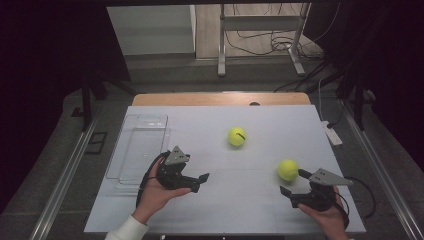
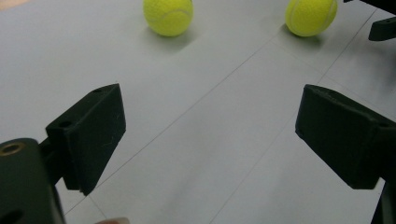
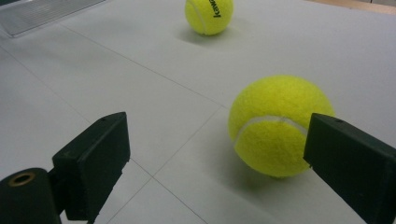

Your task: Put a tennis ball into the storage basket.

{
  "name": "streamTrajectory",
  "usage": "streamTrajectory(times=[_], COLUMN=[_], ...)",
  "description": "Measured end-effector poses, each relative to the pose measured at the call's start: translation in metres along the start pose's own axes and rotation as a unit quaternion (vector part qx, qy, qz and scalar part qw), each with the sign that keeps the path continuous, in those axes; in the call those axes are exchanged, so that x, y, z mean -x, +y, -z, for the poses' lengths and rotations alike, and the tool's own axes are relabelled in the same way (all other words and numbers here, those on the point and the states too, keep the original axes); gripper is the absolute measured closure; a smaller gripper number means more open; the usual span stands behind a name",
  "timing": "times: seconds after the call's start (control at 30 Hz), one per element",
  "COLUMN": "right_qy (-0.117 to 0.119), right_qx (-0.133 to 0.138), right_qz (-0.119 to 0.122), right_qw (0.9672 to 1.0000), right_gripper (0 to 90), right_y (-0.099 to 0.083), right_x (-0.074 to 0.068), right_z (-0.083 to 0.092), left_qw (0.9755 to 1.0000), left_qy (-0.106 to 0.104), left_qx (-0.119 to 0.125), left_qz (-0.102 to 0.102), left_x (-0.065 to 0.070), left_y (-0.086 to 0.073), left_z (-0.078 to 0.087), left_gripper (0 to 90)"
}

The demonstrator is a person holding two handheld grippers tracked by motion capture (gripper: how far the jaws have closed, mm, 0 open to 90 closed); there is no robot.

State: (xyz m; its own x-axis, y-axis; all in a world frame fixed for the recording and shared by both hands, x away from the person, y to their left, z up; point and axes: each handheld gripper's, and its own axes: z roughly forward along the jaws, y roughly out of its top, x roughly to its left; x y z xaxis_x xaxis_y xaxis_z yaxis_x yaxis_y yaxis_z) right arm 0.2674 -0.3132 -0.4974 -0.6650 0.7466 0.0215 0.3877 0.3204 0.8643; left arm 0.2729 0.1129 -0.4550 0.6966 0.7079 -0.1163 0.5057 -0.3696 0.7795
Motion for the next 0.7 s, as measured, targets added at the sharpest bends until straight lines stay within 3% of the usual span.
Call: streamTrajectory(times=[0.7], right_qy=[0.000], right_qx=[0.001], right_qz=[-0.001], right_qw=[1.0000], right_gripper=[7.4], right_y=[0.000], right_x=[0.001], right_z=[0.000], left_qw=[0.9999], left_qy=[-0.009], left_qx=[-0.007], left_qz=[0.003], left_x=[-0.001], left_y=[0.010], left_z=[-0.015], left_gripper=[9.2])
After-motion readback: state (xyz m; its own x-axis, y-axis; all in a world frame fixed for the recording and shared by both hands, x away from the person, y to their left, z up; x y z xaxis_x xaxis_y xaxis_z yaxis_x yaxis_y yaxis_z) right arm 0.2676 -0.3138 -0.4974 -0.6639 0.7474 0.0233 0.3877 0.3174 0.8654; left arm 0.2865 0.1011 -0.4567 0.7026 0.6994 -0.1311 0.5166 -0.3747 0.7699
